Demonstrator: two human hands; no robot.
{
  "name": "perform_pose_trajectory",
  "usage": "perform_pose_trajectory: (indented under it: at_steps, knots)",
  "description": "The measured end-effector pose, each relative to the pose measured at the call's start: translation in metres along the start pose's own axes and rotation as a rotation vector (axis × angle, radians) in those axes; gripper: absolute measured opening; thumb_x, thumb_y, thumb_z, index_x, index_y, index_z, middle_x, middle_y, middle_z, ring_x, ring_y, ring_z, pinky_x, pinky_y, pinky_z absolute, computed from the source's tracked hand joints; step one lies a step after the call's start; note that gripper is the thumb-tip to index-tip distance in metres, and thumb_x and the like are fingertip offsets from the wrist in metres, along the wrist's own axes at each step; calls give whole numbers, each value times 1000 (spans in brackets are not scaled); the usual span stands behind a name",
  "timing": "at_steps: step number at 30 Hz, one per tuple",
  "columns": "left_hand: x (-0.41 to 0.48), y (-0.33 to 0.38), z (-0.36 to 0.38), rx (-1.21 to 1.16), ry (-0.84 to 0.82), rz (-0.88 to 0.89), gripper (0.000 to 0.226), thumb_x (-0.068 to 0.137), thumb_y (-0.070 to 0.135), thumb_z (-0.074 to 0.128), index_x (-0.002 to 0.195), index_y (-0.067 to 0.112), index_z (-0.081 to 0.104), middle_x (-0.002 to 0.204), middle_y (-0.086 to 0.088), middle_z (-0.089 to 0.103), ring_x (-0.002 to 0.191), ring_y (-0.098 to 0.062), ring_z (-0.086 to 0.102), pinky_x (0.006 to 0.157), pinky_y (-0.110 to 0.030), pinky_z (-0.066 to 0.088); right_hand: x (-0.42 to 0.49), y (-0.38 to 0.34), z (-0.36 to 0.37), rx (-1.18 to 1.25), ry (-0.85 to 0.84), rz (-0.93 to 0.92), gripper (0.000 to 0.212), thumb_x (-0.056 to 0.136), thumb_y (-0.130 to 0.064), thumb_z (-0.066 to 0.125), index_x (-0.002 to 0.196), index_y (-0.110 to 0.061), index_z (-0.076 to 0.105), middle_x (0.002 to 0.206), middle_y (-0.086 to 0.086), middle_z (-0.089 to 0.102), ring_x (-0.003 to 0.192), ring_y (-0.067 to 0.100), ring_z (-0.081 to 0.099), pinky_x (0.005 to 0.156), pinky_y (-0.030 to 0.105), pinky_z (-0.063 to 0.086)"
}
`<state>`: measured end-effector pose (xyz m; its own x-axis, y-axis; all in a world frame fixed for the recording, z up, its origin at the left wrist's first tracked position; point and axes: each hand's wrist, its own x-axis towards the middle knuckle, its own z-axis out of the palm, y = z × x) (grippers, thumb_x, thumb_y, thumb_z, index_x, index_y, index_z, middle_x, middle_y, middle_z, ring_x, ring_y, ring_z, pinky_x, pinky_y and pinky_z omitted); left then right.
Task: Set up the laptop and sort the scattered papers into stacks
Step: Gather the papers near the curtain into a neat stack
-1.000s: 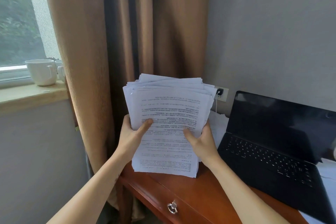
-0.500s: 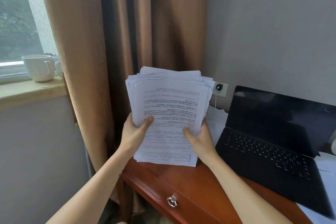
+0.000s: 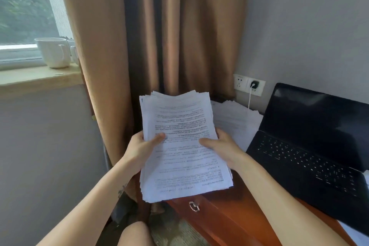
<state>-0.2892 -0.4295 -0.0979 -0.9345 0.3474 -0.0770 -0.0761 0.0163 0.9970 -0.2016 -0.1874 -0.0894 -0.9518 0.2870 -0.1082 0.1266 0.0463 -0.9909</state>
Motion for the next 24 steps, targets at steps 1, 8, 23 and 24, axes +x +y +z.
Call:
perform_pose_trajectory:
  at_steps: [1, 8, 23, 24]
  knots:
    - [-4, -5, -2, -16, -9, -48, 31, 93, 28, 77, 118, 12, 70, 108, -7, 80, 91, -25, 79, 83, -44, 63, 2, 5, 2, -6, -11, 28, 39, 88, -8, 76, 124, -16, 65, 115, 3, 75, 102, 23, 73, 91, 47, 59]
    - [-31, -41, -17, -239, -54, -385, 37, 98, 34, 67, 128, 12, 65, 118, -16, 76, 110, -39, 73, 106, -58, 51, 17, 29, 14, -134, -70, 59, 34, 89, -11, 76, 122, -18, 68, 112, -2, 76, 97, 15, 74, 77, 28, 60]
    - [-25, -58, -35, -306, 115, -404, 36, 95, 5, 67, 128, 16, 59, 115, -19, 75, 99, -42, 76, 90, -64, 59, 76, 47, -27, -868, 301, -177, 49, 94, -41, 65, 139, -26, 54, 135, -3, 54, 134, 21, 40, 111, 36, 33]
    - [-25, -59, -35, -314, 111, -407, 36, 96, 6, 67, 128, 18, 58, 116, -19, 75, 99, -43, 75, 91, -64, 58, 82, 50, -32, -1000, 291, -130, 61, 91, -55, 63, 144, -28, 48, 144, -2, 48, 138, 24, 34, 113, 41, 28]
